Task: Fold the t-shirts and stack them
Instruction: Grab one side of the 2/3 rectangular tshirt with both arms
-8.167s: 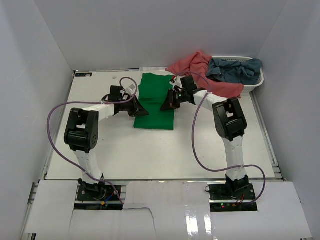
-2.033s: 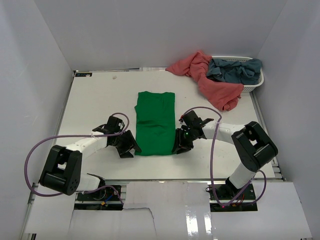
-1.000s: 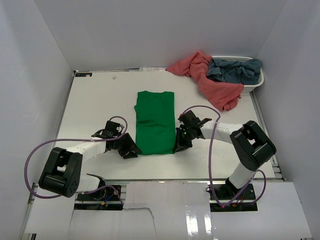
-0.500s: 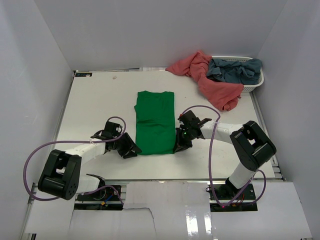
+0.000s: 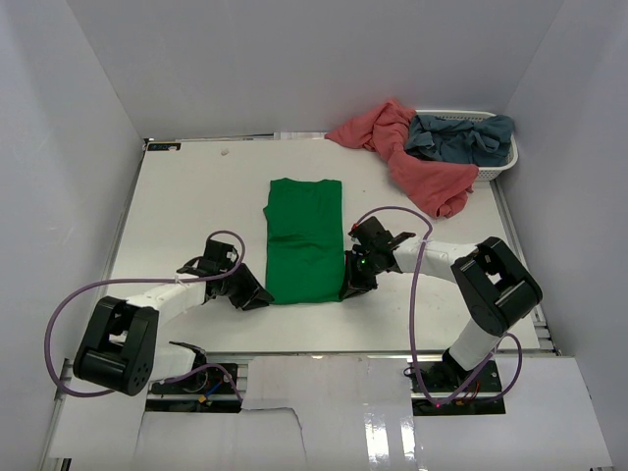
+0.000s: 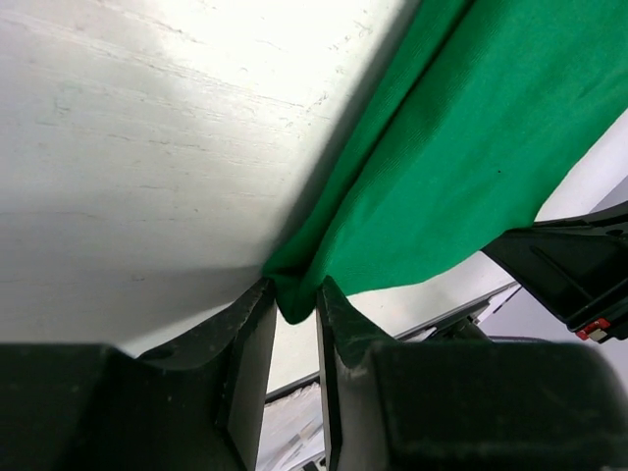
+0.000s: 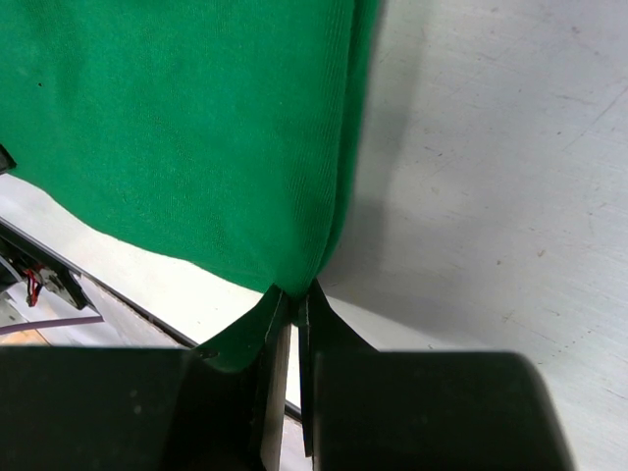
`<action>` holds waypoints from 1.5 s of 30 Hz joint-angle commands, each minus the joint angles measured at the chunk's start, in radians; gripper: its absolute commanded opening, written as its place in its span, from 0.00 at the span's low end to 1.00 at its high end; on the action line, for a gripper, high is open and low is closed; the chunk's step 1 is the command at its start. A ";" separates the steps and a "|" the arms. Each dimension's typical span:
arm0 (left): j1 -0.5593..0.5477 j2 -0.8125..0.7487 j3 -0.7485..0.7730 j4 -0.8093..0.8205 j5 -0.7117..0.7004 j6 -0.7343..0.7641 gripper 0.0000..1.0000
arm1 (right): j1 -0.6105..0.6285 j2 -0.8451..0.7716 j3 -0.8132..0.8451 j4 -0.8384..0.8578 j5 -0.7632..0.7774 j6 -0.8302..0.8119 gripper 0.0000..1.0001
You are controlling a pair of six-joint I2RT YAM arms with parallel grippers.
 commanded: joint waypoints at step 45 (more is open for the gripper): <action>-0.065 -0.052 0.137 -0.272 -0.045 0.106 0.00 | 0.105 -0.146 0.096 -0.235 -0.038 -0.120 0.08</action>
